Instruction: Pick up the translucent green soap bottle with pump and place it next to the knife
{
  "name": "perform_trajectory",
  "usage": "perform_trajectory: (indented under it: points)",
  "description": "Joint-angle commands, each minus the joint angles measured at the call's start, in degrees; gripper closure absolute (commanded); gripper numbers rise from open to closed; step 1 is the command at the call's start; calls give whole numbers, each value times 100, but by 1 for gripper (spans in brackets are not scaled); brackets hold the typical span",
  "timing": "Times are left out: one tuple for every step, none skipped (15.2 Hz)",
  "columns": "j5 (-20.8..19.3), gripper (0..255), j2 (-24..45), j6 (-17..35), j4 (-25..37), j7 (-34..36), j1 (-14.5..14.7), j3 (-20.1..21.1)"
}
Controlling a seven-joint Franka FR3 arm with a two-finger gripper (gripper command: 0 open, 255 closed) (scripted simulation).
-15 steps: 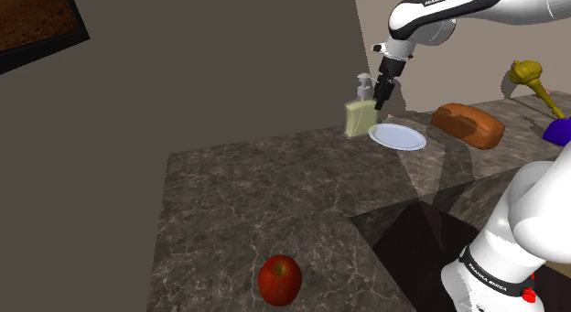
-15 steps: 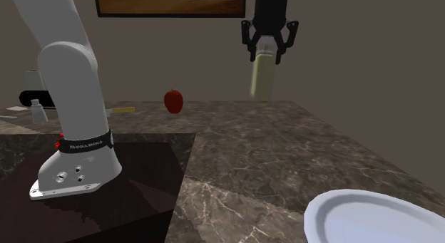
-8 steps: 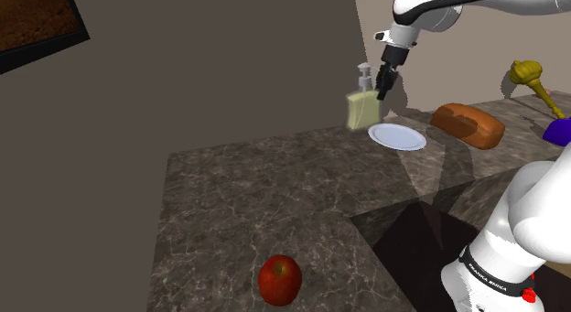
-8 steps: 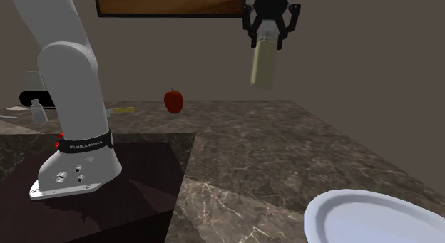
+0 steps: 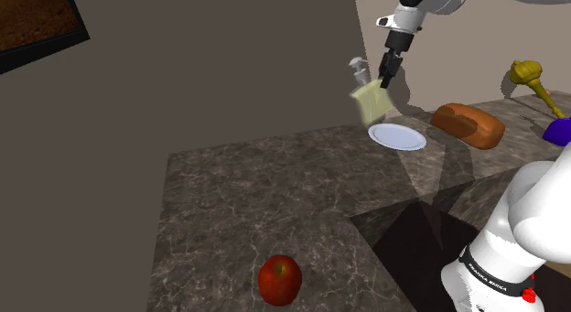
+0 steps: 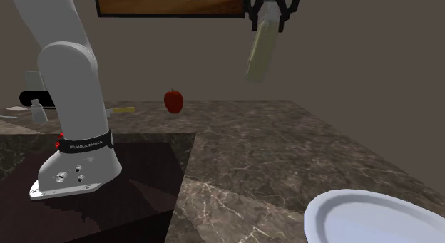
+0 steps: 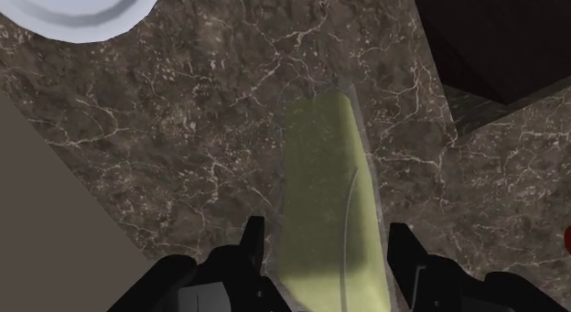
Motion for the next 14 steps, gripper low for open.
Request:
perform_trajectory:
  points:
    - [12, 255, 27, -164, 189, 24, 8, 3]
    - [17, 255, 39, -242, 278, 31, 9, 1]
    - [23, 255, 53, -320, 368, 38, 11, -1]
    - [29, 255, 68, -398, 460, 44, 12, -3]
    - [37, 255, 85, -477, 554, 50, 14, -6]
    - [45, 255, 104, -557, 650, 55, 15, -10]
    - [54, 255, 124, -636, 747, 60, 16, -14]
    - [65, 255, 146, -717, 846, 64, 17, -19]
    - [66, 255, 148, -729, 861, 65, 17, -19]
    - [-18, 255, -54, -679, 658, 232, 64, 92]
    - [-91, 255, -248, -635, 463, 397, 105, 205]
    - [-153, 255, -433, -596, 278, 560, 140, 319]
    - [-204, 255, -609, -562, 101, 719, 171, 435]
    - [-245, 255, -777, -532, -68, 875, 195, 553]
